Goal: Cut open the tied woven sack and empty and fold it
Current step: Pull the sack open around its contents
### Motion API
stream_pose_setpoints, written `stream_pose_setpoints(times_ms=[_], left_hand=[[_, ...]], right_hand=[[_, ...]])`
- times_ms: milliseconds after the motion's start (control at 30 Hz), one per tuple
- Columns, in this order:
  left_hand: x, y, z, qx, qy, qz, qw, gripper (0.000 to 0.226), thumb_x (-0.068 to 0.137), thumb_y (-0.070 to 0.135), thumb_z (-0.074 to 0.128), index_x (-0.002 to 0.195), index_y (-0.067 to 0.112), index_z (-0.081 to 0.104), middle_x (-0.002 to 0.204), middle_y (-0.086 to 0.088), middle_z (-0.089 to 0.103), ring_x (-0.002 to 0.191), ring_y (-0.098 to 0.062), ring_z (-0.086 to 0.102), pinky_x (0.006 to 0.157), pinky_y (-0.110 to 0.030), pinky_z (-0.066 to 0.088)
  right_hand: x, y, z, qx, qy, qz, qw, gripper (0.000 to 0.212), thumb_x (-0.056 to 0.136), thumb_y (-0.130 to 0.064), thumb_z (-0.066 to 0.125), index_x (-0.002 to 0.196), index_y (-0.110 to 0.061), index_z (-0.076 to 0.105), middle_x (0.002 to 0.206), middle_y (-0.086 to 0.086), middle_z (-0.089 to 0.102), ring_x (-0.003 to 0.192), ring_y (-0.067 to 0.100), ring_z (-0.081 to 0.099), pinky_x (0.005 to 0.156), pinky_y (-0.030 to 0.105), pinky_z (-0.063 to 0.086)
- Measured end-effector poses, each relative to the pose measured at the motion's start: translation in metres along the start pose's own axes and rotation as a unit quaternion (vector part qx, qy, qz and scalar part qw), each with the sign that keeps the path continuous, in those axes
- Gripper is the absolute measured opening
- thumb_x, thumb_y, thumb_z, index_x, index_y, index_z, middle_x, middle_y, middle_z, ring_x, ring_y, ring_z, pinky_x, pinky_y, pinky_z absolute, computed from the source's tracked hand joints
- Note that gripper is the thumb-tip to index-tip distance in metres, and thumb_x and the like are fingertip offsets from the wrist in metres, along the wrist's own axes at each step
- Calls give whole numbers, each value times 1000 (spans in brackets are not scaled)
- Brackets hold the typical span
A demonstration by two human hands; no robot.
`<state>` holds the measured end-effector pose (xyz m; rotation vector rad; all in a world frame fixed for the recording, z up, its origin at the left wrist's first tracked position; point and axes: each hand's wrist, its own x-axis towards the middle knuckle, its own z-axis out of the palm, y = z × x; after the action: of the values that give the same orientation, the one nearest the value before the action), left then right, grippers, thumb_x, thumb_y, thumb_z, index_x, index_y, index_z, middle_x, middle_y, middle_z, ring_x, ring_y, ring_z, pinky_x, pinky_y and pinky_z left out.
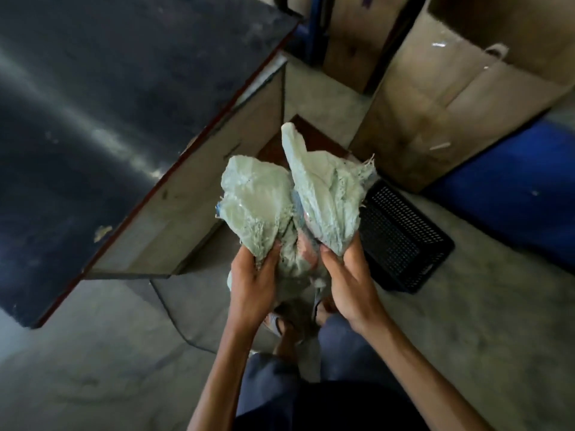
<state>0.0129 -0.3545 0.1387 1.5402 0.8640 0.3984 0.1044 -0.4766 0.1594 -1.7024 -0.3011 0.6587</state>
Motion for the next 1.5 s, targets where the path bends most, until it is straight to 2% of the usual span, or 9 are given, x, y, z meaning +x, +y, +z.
stream_pose_setpoints(times_ms=[300,467,633,733,1067,1233,1367,1433,1500], left_hand=[[-13,19,124,0,-143,-4,990,22,99,24,58,117,35,66,119,5,74,114,-14,70,98,-43,57],[-15,-29,211,65,-194,-98,974,20,100,24,60,118,23,68,112,7,77,112,-24,71,97,-45,58],[8,-60,302,115,-250,-118,954,32,101,8,57,103,40,62,96,21,75,104,-5,71,84,-12,54],[38,-80,358,123,-276,-126,945,29,102,13,57,104,41,62,96,35,74,97,13,68,80,-7,51],[169,-331,554,274,-245,-20,930,74,87,27,74,147,7,34,143,-10,51,134,-30,51,111,-35,40],[218,-470,600,549,-310,140,763,85,91,39,64,161,17,21,166,-23,23,154,-38,23,125,-47,23],[240,-545,611,637,-527,-21,562,63,102,54,36,147,13,51,155,-18,48,143,-35,45,118,-42,35],[244,-557,609,621,-552,-97,548,56,106,47,37,143,9,55,152,-20,52,138,-36,50,116,-41,38],[245,-552,604,578,-517,-94,624,49,107,40,40,138,9,59,146,-20,57,134,-36,54,113,-41,42]], right_hand=[[-18,19,-118,90,195,48,976,70,89,-17,50,154,-26,26,155,-7,39,143,6,37,122,39,26],[-12,82,-176,31,203,153,967,60,93,-32,50,136,-65,25,145,-28,41,138,1,40,118,42,33],[17,141,-238,77,260,191,943,59,100,-3,47,147,-29,22,143,-21,33,122,-23,34,104,-4,22],[53,190,-272,86,295,185,933,66,100,-4,48,142,-43,18,142,-32,32,127,-26,34,111,7,27],[220,484,-380,-72,374,274,883,74,89,-22,61,151,-5,24,151,15,40,138,31,41,109,25,31],[262,647,-388,-397,253,272,839,81,84,-37,60,154,-21,22,160,20,21,144,40,29,112,50,31],[265,729,-377,-361,-120,310,871,45,104,-30,35,144,-12,46,152,18,42,138,34,41,111,38,31],[259,743,-375,-266,-116,360,887,44,105,-32,34,139,-11,53,148,18,48,134,33,47,109,37,36],[257,739,-377,-218,40,344,912,40,103,-32,38,127,-10,62,136,18,60,124,31,56,98,32,42]])
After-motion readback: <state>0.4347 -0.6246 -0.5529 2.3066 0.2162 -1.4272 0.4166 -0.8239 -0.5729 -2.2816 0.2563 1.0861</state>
